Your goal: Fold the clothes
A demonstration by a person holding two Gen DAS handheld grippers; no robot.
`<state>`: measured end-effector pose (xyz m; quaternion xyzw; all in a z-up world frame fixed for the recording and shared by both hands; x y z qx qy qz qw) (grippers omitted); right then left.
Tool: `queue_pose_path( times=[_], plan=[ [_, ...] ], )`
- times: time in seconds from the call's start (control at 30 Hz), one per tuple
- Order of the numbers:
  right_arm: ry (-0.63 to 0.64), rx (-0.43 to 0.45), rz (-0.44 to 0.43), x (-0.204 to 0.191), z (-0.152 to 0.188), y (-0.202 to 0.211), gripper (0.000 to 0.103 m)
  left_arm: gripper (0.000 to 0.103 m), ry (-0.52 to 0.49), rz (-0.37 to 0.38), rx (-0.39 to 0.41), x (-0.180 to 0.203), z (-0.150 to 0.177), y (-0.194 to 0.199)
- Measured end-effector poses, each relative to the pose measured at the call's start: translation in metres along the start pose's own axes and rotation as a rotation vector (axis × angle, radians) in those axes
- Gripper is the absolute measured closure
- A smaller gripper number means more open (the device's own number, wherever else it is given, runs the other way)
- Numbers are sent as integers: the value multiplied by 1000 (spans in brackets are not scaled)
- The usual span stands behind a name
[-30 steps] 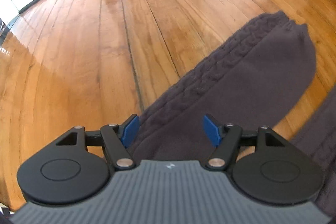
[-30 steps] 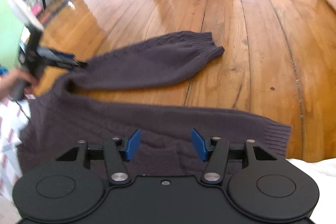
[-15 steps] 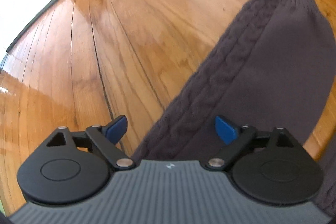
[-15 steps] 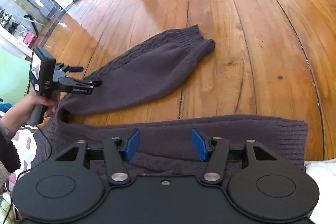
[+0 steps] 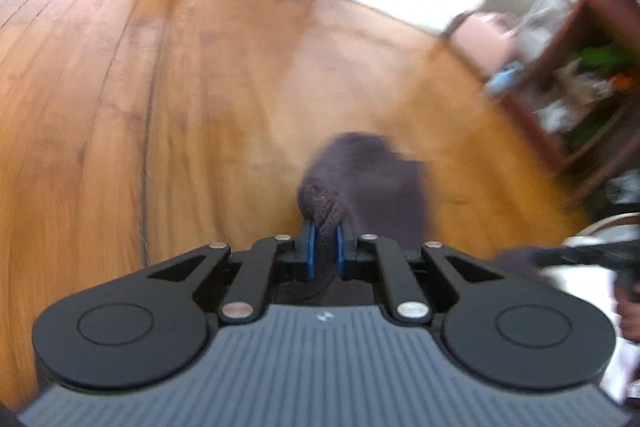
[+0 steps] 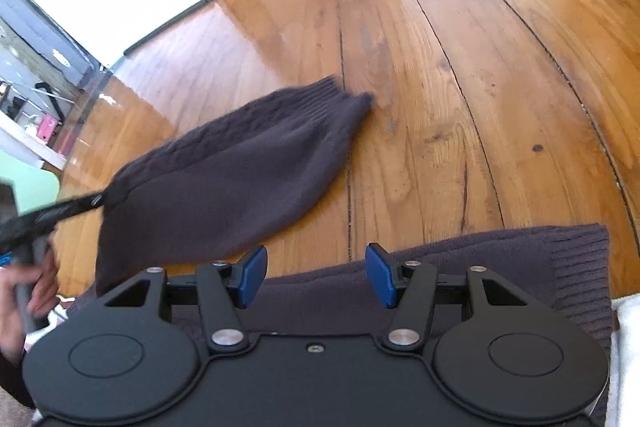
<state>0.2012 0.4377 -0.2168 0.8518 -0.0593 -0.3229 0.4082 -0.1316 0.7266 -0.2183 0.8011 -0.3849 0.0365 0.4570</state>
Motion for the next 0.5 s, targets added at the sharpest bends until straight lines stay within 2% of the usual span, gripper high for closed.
queue_pose_path(
  times=[0.17,0.27,0.3,0.37,0.5],
  plan=[
    [33,-14,-104,-26,19,16,43,94,166,-6,-29,-12,91,66],
    [81,-66,-127,-50,33,12,43,94,265,-10,-46,-20,146,106],
    [111,-85,-133,-61,38,9,43,94,308,-17,-67,-28,158,103],
    [176,-122,-145,-86,46,1,43,95,400,-36,-121,-47,178,87],
    [314,-152,-162,-152,55,-30,43,95,352,-10,-110,-46,174,83]
  ],
)
Point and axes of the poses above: each gripper's, at about its wrist camera, not at the fingertips, and y roughly against the way its jaws point, x to its right, z to its underside, the point moved 10 cm from there along -y, roughly the way its jaws point, and after that the axes turned 2 degrees about -z, right-handed, at the moved point
